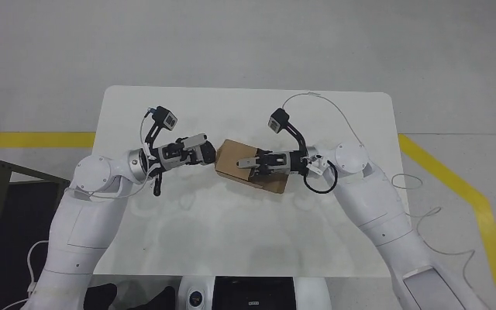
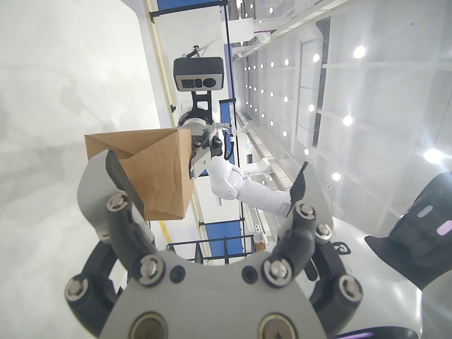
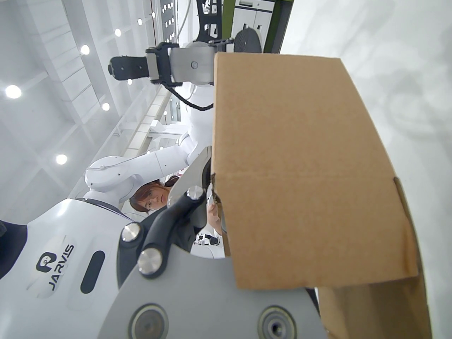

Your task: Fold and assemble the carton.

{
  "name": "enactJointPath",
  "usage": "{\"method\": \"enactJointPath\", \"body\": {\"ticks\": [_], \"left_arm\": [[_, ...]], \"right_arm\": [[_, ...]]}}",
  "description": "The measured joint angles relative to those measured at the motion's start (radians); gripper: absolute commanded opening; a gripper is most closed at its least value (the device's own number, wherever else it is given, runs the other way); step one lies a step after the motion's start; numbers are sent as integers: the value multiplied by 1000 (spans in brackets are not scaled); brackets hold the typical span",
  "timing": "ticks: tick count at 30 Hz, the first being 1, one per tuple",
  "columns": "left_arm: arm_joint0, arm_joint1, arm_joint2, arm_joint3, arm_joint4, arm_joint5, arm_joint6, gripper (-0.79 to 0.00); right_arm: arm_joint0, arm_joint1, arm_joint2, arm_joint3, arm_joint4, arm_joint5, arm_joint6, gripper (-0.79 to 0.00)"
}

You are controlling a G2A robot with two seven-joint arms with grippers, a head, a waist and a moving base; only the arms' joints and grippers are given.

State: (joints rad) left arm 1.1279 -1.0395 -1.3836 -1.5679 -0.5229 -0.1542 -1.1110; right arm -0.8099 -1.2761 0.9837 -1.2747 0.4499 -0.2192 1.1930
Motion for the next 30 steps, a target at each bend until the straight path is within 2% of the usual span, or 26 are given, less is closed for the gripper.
{"method": "enactJointPath", "body": {"ticks": [18, 30], "left_arm": [[-13, 9, 34, 24, 149, -32, -6, 0], [4, 18, 7, 60, 148, 7, 15, 0]], "right_arm": [[3, 2, 4, -10, 14, -4, 7, -785], [1, 5, 8, -17, 19, -6, 19, -785]]}}
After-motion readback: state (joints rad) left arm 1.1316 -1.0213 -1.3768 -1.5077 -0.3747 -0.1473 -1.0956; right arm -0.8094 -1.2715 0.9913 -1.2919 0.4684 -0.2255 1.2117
